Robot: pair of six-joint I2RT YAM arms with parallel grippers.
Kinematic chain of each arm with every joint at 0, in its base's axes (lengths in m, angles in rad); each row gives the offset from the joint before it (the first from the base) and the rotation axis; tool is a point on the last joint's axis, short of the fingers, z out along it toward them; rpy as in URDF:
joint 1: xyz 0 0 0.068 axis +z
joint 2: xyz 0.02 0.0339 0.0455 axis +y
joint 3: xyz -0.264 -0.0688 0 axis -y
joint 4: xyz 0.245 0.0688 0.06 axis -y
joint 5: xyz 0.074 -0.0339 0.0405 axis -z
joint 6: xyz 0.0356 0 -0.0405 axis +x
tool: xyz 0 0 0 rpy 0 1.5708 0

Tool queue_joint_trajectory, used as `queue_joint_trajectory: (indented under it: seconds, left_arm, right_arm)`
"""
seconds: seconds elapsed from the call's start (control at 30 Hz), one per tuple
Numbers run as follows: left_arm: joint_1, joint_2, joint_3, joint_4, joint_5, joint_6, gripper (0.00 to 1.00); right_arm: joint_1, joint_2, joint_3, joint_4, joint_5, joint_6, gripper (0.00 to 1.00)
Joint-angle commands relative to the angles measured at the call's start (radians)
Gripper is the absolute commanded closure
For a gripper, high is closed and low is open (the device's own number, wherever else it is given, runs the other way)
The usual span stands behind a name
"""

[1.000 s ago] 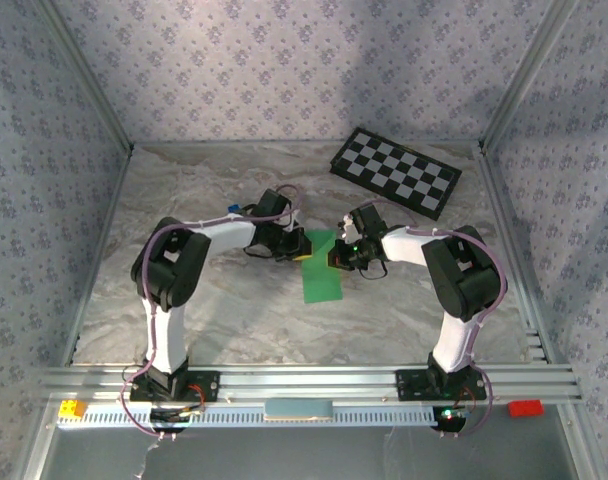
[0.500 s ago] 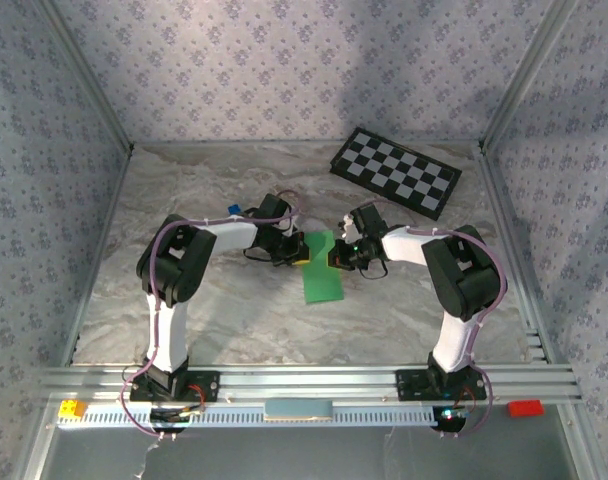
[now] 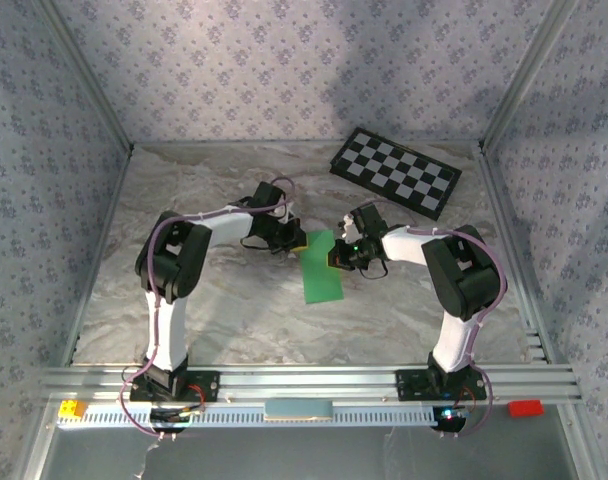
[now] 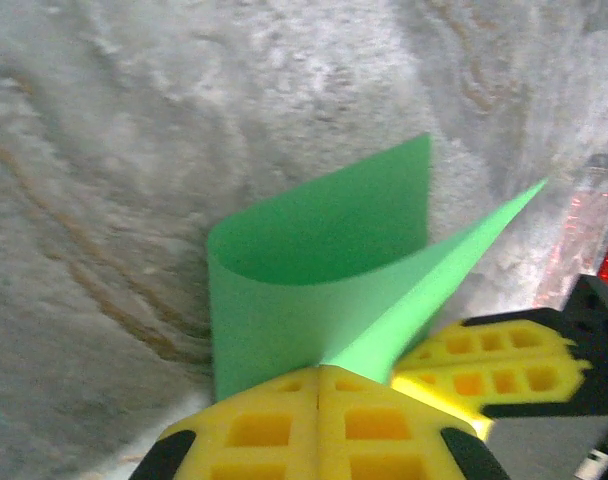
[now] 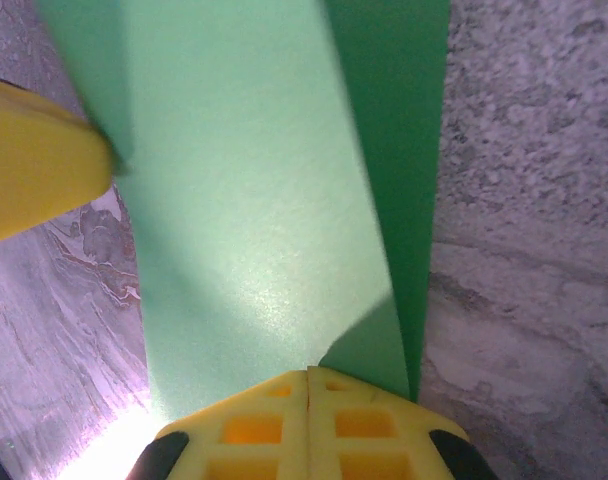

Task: Fold a paper plane with a square sheet of paper (pick it up from the middle)
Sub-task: First fold the square sheet of paper in half at the center of the table.

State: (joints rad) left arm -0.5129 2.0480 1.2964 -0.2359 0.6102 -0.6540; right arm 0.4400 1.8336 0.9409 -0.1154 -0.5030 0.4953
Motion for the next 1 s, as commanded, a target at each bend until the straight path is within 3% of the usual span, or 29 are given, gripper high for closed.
queue_joint_trajectory:
  seconds: [0.0,0.23,0.63,0.97]
  left_arm:
    - [0.004,0.049,0.021,-0.023,0.006,0.031,1.00]
    - [0.006,0.059,0.030,-0.066,-0.059,0.045,1.00]
    - [0.007,0.026,0.107,-0.036,0.094,0.075,1.00]
    - [0.037,0.127,0.103,-0.015,0.049,0.084,1.00]
  right_arm:
    - [-0.020,0.076,-0.067,-0.169,0.159,-0.021,1.00]
    - [-0.021,0.072,-0.075,-0.163,0.162,-0.017,1.00]
    - [-0.020,0.078,-0.082,-0.153,0.150,-0.011,1.00]
    - [-0.019,0.075,-0.091,-0.149,0.156,-0.009,1.00]
